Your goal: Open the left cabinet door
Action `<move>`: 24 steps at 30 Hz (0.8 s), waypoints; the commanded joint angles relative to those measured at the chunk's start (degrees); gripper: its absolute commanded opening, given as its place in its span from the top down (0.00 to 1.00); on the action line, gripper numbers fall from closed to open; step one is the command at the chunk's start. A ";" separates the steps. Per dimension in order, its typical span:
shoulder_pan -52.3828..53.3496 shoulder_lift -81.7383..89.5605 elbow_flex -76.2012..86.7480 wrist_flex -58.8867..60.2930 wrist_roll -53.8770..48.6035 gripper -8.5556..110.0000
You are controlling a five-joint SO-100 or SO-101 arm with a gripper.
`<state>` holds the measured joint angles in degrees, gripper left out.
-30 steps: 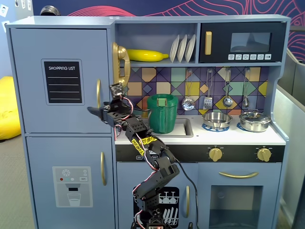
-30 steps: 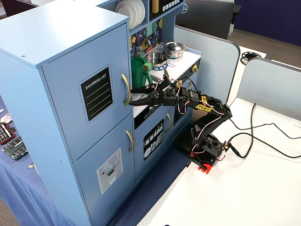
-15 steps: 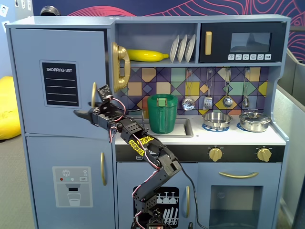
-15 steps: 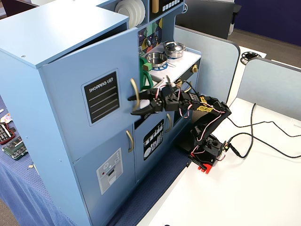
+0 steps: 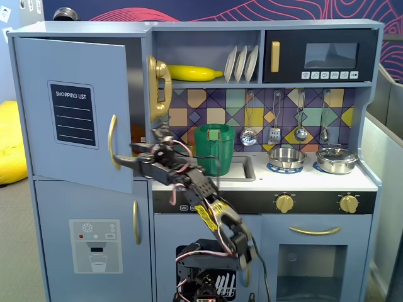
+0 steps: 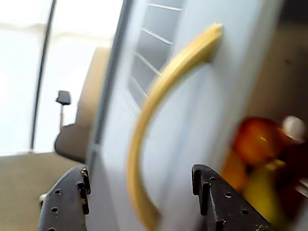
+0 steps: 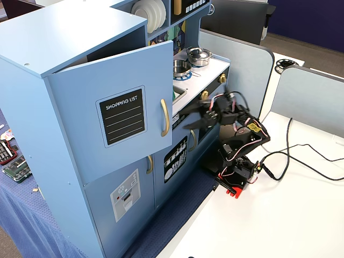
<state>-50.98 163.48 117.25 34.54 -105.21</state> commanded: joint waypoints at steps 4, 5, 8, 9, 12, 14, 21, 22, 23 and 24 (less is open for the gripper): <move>17.23 -2.29 -1.85 2.37 6.77 0.78; 17.84 -3.60 -2.29 1.32 7.29 0.78; 17.93 -8.09 -3.69 -2.46 6.50 0.78; 17.84 -9.76 -4.22 -3.96 6.24 0.78; 16.52 -14.85 -7.21 -6.68 5.45 0.78; 14.15 -17.05 -9.05 -7.82 3.52 0.78; 5.10 -18.11 -10.20 -7.56 -0.88 0.78; 3.43 -17.93 -10.02 -7.56 -1.32 0.78; 1.49 -17.75 -9.93 -7.56 -1.76 0.78; -0.62 -17.40 -9.67 -7.56 -2.46 0.79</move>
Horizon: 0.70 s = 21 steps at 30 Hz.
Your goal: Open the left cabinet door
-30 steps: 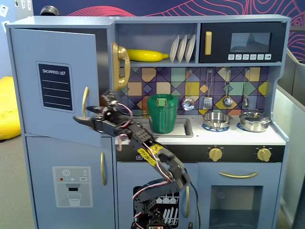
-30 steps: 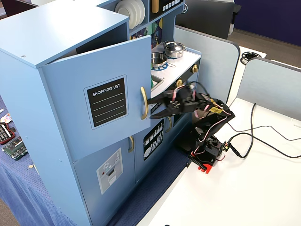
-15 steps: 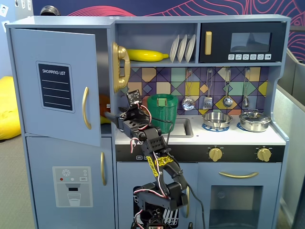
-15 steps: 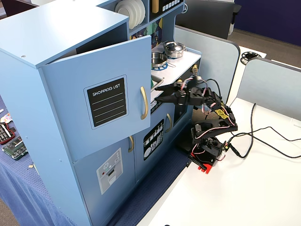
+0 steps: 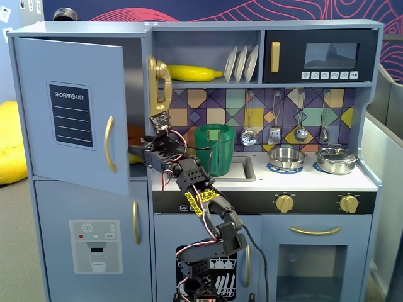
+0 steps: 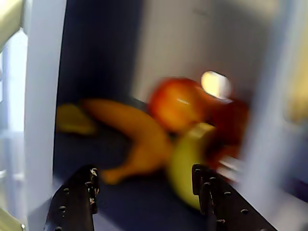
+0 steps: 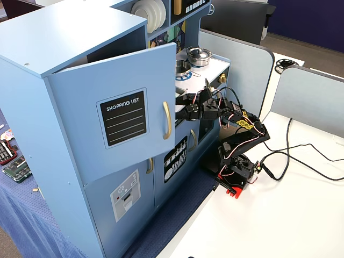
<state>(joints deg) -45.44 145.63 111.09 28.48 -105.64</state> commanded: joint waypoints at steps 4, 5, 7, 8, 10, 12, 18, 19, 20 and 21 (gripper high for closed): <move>-14.24 1.67 -2.20 -2.02 -4.83 0.80; -15.91 1.85 -2.20 -1.49 -5.63 0.80; -18.90 1.93 -2.20 -1.41 -6.77 0.80; -19.95 1.85 -2.37 -1.32 -7.47 0.81; -20.57 1.67 -2.46 -1.05 -7.91 0.81; -18.46 1.93 -1.93 -0.70 -7.12 0.81; 8.17 3.52 2.64 11.78 5.36 0.87; 12.74 4.04 4.92 13.89 6.94 0.87; 16.70 5.01 7.65 15.38 8.96 0.87; 19.86 6.24 10.20 17.58 9.23 0.88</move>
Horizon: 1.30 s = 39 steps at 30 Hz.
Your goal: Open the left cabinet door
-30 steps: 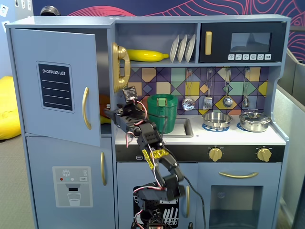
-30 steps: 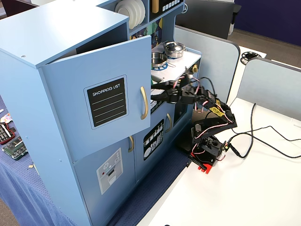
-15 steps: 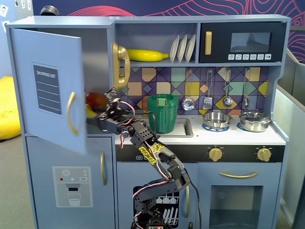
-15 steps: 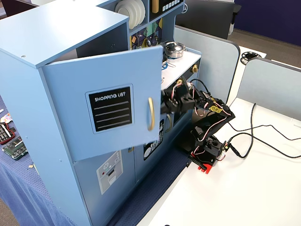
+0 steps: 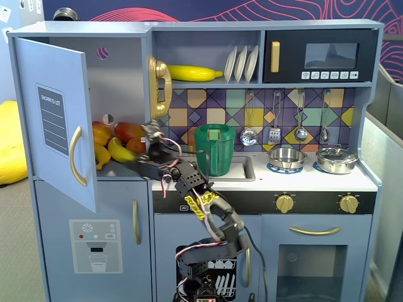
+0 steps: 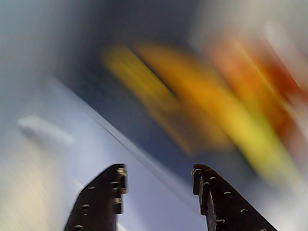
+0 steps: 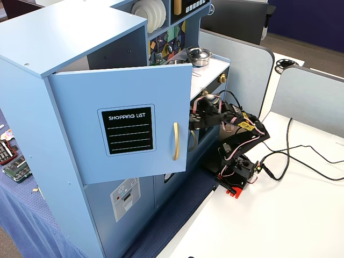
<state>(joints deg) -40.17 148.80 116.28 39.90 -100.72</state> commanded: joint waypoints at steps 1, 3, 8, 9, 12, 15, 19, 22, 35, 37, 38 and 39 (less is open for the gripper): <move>17.14 4.66 7.65 8.17 4.66 0.89; 20.30 8.79 13.18 10.81 7.38 0.90; 27.95 18.90 26.98 16.08 11.25 0.93; 29.79 20.48 29.79 16.44 11.87 0.93; 35.24 25.22 37.35 18.28 12.39 0.93; 38.67 28.56 43.33 19.51 14.59 0.93; 40.43 33.22 50.01 21.01 18.72 0.93; 41.31 33.22 54.32 21.09 19.07 0.93; 40.96 33.31 55.46 38.32 8.61 0.92; 41.57 33.31 55.46 41.84 5.45 0.92; 41.66 33.31 55.46 42.63 5.19 0.92; 41.66 33.31 55.46 43.33 5.62 0.92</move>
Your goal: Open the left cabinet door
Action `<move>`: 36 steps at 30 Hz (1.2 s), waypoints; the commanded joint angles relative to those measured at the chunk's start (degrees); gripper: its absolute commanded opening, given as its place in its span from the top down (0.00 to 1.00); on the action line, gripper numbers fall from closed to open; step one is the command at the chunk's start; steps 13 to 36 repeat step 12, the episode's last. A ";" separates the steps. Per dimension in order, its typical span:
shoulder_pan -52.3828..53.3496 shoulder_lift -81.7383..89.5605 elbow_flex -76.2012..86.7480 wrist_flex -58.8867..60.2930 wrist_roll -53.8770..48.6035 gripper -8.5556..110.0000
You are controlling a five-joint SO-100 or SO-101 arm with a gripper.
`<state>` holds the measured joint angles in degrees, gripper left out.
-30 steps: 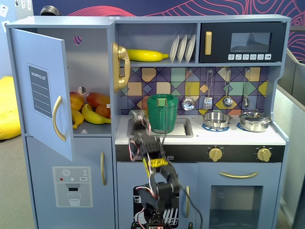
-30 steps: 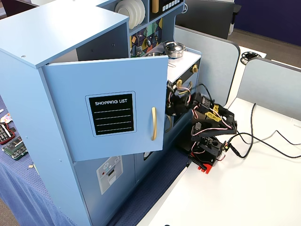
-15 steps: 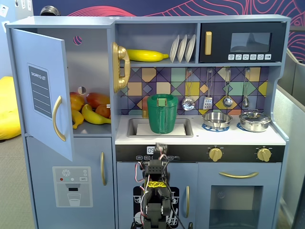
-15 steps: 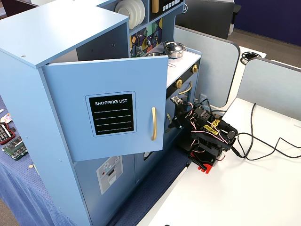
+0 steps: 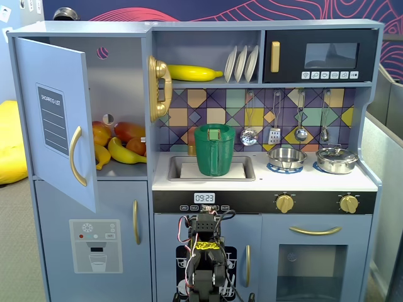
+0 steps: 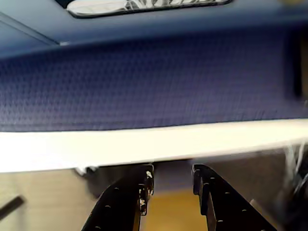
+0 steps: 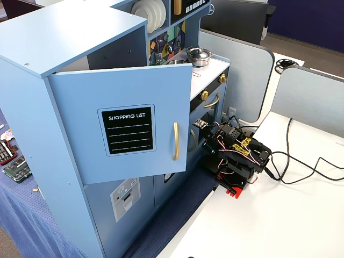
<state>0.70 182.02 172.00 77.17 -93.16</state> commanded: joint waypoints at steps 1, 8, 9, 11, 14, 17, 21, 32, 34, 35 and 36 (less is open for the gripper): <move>0.88 0.09 -0.26 7.21 -2.02 0.92; 1.93 0.09 -0.26 10.20 1.93 0.92; 2.02 0.09 -0.26 10.63 4.48 0.92; 2.37 0.09 -0.26 10.55 7.03 0.92; 2.37 0.09 -0.26 10.63 6.33 0.92; 2.37 0.09 -0.26 10.63 6.33 0.92; 2.37 0.09 -0.26 10.63 6.33 0.92; 2.37 0.09 -0.26 10.63 6.33 0.92; 2.37 0.09 -0.26 10.63 6.33 0.92; 2.37 0.09 -0.26 10.63 6.33 0.92; 2.37 0.09 -0.26 10.63 6.33 0.92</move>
